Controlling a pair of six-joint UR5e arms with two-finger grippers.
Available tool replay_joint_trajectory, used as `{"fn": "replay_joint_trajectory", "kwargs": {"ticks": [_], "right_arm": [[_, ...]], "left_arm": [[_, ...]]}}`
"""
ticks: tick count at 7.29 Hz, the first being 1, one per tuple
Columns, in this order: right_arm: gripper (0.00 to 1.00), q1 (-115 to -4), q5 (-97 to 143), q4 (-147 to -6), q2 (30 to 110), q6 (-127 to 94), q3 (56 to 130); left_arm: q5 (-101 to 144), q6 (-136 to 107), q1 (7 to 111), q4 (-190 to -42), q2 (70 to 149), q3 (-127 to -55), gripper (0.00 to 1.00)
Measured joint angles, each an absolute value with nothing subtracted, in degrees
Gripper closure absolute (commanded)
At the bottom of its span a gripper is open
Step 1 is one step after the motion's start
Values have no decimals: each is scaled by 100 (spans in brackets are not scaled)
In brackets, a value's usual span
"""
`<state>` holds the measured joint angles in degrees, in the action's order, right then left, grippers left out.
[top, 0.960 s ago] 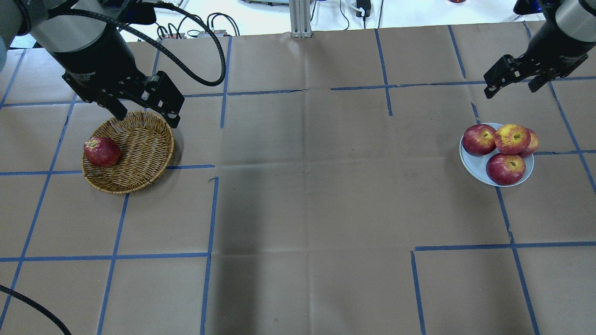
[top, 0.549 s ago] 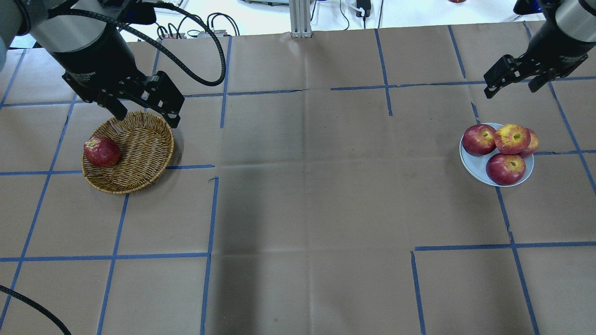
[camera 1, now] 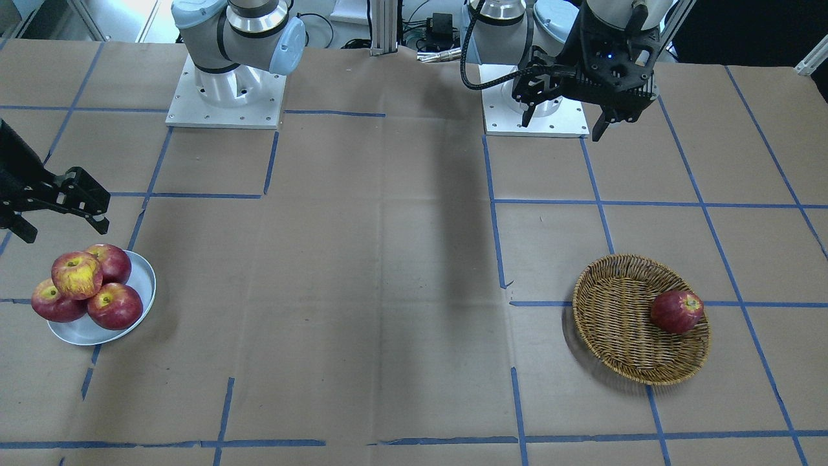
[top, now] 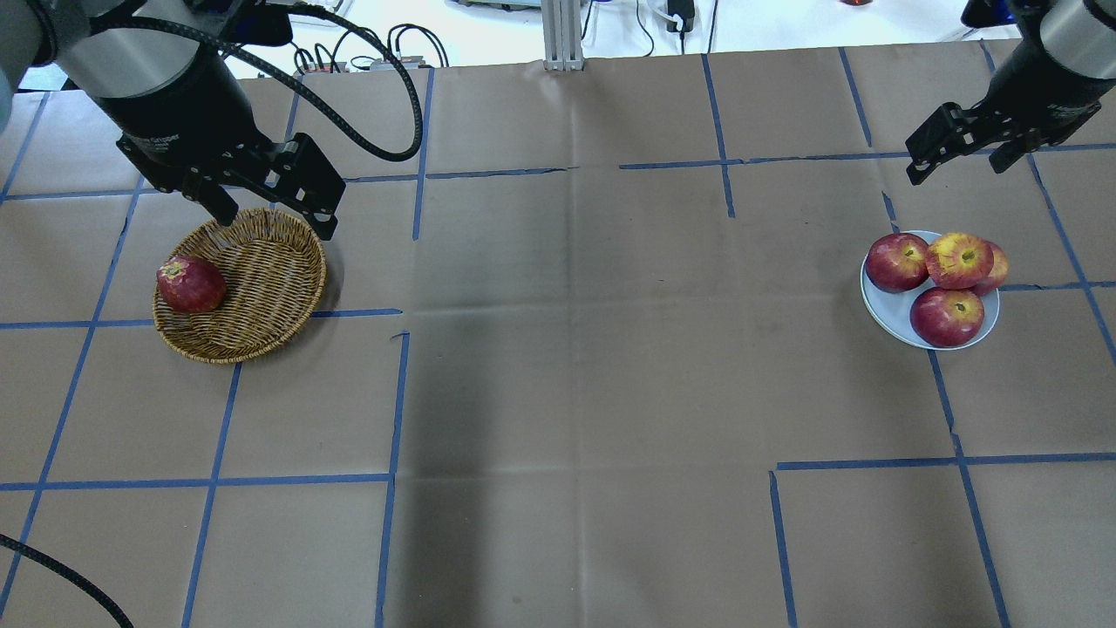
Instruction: Transfer apple from basket to plate
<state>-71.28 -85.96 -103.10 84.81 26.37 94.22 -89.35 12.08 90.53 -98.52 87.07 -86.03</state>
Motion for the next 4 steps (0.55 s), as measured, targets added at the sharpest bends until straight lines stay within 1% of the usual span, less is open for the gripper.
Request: {"fn": "replay_joint_trajectory", "kwargs": {"ticks": [4], "right_arm": [[0,-7128,-8596,-10310,8481,2637,9422]], "left_arm": [[-8936,1246,9050,-9853,8708,-8604,1]]}}
